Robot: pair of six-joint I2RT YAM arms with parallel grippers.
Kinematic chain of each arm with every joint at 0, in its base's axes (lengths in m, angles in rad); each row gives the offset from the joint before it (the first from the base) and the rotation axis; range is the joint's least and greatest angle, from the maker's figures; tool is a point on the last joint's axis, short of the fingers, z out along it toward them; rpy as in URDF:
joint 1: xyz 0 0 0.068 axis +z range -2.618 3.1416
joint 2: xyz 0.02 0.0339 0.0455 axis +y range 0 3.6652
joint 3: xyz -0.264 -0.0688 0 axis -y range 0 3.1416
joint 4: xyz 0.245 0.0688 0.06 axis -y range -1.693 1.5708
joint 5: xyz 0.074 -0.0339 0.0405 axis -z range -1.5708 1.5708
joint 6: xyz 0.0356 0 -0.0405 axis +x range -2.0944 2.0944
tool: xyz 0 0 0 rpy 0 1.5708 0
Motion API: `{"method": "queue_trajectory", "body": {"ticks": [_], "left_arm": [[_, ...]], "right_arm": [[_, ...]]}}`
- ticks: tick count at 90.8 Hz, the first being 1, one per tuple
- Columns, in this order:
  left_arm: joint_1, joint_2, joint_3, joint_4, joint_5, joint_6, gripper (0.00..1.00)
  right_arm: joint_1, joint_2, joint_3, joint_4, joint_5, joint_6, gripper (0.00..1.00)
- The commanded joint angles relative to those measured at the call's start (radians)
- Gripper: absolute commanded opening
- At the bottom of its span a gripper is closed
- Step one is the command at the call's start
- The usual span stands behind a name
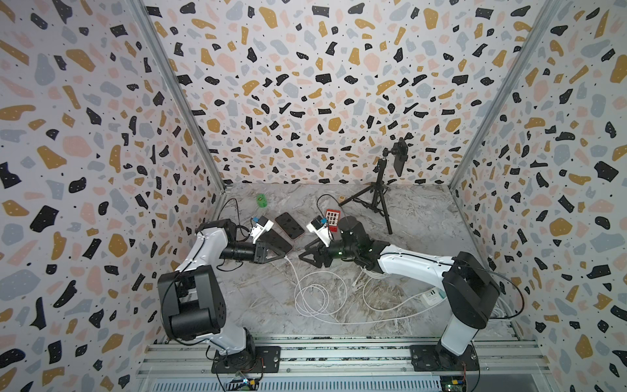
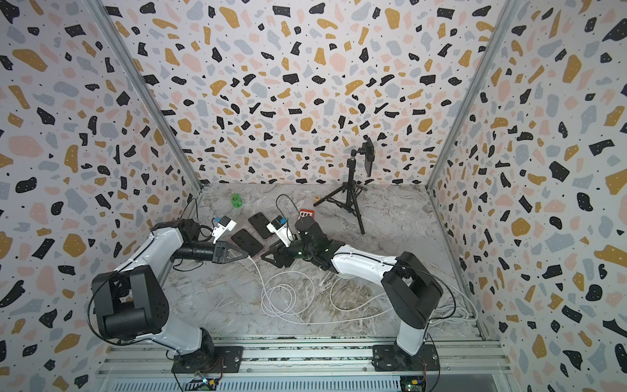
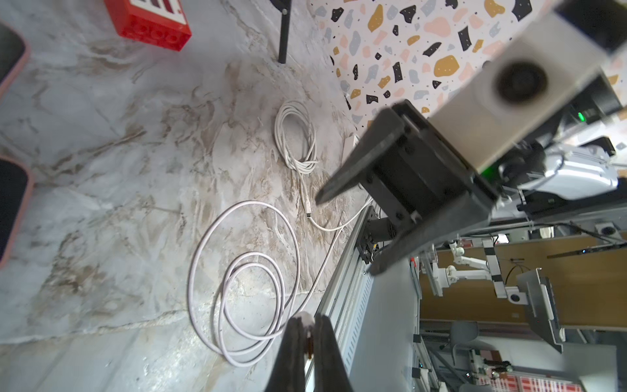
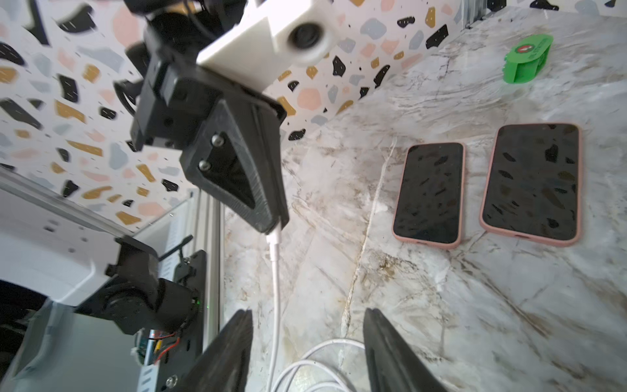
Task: Plug the charging cable into the phone
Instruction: Pick up the charging cable from the center of the board.
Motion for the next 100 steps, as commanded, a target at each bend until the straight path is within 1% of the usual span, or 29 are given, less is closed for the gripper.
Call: {"method": "queue_trajectory", "body": {"ticks": [1,5,12,22,28,36,47,60,76,83,93,100], "left_arm": [[-0.022,-0.033,0.032,-0.074,0.070,0.104,0.00],[-0.027,-0.036,0.036,-0.097,0.084,0.135,0.00],[-0.032,-0.043,0.042,-0.130,0.108,0.178,0.00],[-0.032,-0.047,0.040,-0.136,0.116,0.191,0.00],[-0.033,-0.048,0.037,-0.136,0.119,0.193,0.00],[-0.033,-0.046,0.036,-0.136,0.121,0.191,0.00],[-0.032,-0.042,0.036,-0.135,0.116,0.189,0.00],[-0.032,-0.044,0.031,-0.124,0.110,0.182,0.00],[-0.032,-0.045,0.025,-0.117,0.104,0.175,0.00],[-0.032,-0.048,0.022,-0.112,0.101,0.172,0.00],[-0.032,-0.052,0.019,-0.104,0.101,0.164,0.00],[-0.032,-0.056,0.018,-0.098,0.099,0.160,0.00]], "right_arm": [[-0.001,0.005,-0.002,0.227,-0.259,0.171,0.63],[-0.001,0.029,0.002,0.284,-0.296,0.213,0.65],[-0.001,0.075,-0.004,0.406,-0.327,0.305,0.66],[0.006,0.135,0.000,0.595,-0.374,0.433,0.66],[0.016,0.173,0.013,0.661,-0.389,0.492,0.66],[0.025,0.216,0.025,0.734,-0.401,0.551,0.63],[0.033,0.261,0.040,0.831,-0.414,0.634,0.54],[0.033,0.275,0.040,0.881,-0.412,0.669,0.44],[0.034,0.279,0.048,0.884,-0.396,0.673,0.43],[0.034,0.281,0.057,0.877,-0.391,0.673,0.40],[0.034,0.289,0.069,0.873,-0.389,0.676,0.28],[0.034,0.293,0.070,0.870,-0.387,0.679,0.17]]}}
